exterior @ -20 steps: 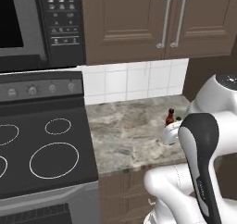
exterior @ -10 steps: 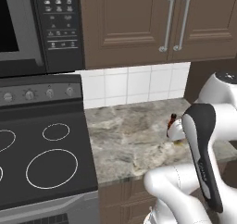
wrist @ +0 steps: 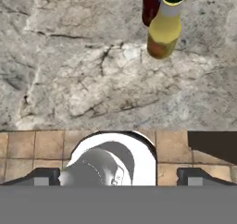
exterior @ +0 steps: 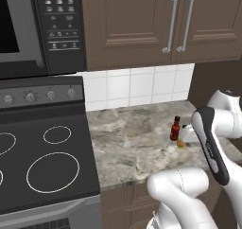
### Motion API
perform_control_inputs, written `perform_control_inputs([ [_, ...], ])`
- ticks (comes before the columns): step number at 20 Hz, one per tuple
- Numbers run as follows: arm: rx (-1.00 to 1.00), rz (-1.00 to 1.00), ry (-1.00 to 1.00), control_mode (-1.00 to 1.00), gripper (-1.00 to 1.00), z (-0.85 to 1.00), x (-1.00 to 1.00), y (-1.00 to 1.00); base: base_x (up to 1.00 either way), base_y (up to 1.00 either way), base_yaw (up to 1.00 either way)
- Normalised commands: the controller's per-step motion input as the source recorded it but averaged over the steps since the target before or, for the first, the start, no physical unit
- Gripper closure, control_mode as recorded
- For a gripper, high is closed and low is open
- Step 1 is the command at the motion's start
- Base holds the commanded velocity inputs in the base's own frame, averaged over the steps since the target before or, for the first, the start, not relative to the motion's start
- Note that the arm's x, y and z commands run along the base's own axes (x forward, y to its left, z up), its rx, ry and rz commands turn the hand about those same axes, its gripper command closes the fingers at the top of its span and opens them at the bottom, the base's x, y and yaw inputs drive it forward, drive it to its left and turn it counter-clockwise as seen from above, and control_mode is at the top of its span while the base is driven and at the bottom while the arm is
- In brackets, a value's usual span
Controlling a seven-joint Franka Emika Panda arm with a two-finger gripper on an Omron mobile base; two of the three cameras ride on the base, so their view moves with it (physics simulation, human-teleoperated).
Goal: Place the condiment bottle and mustard from the counter to the top shelf of the fridge. If the existing items in the fridge are on the top shelf, move them to other shelves.
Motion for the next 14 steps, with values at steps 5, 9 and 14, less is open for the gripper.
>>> perform_control_inputs([
  [5,0.00,-0.03,0.00,-1.00,-1.00,-0.49,1.00,-0.29,0.00,0.00,0.00],
  [9,0.00,-0.13,0.00,-1.00,-1.00,-0.28,0.92,-0.12,0.00,0.00,0.00],
  [14,0.00,-0.18,0.01,-1.00,-1.00,-0.23,0.56,-0.25,0.00,0.00,0.00],
])
